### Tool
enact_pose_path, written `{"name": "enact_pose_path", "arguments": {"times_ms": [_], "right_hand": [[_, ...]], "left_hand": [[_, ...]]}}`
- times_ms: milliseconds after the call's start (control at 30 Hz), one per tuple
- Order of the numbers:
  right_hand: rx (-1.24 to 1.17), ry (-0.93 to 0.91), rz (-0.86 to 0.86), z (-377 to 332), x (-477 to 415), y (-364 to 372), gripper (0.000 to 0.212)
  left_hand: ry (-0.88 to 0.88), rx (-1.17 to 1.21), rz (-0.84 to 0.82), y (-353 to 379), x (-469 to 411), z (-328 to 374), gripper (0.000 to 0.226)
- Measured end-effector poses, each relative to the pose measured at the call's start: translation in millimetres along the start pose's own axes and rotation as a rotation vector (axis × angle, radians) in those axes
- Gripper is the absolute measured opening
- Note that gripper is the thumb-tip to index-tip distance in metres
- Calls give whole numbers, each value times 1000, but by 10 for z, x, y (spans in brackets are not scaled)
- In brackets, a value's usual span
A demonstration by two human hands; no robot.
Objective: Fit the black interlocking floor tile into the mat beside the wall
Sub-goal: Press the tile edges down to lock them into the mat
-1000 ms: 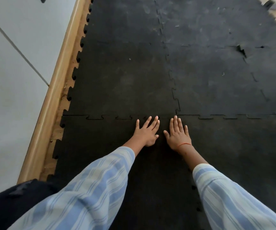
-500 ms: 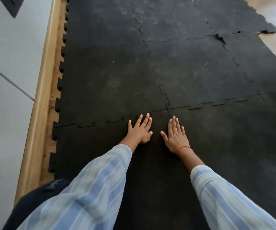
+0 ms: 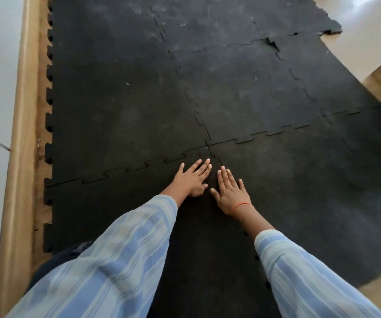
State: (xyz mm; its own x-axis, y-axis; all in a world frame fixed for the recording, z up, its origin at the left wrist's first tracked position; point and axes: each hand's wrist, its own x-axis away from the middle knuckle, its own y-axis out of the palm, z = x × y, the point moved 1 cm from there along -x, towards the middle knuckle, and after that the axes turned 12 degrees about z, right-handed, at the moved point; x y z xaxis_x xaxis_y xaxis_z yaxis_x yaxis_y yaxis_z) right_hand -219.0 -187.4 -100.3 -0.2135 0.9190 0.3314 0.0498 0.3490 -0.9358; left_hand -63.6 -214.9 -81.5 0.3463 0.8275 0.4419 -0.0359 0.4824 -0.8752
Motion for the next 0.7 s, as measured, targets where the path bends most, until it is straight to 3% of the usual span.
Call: {"name": "enact_pose_path", "arguments": {"times_ms": [100,233,367,500,700], "right_hand": [[-70,5,77,25,132,38,67],[-148,160,235,146,772,340,70],[-112,188,222,253,1090,446,65],[-73,202,193,267,1094,467,65],[-37,161,112,365,1018,431,69]], "left_hand": [[-29,9,-4,-31,13,51,67],[-27,12,62,140,130,269,69],[186,-42,213,521,358,577,62],[204,-74,252,578,349,570,61],[186,-96,186,502,311,595,62]]}}
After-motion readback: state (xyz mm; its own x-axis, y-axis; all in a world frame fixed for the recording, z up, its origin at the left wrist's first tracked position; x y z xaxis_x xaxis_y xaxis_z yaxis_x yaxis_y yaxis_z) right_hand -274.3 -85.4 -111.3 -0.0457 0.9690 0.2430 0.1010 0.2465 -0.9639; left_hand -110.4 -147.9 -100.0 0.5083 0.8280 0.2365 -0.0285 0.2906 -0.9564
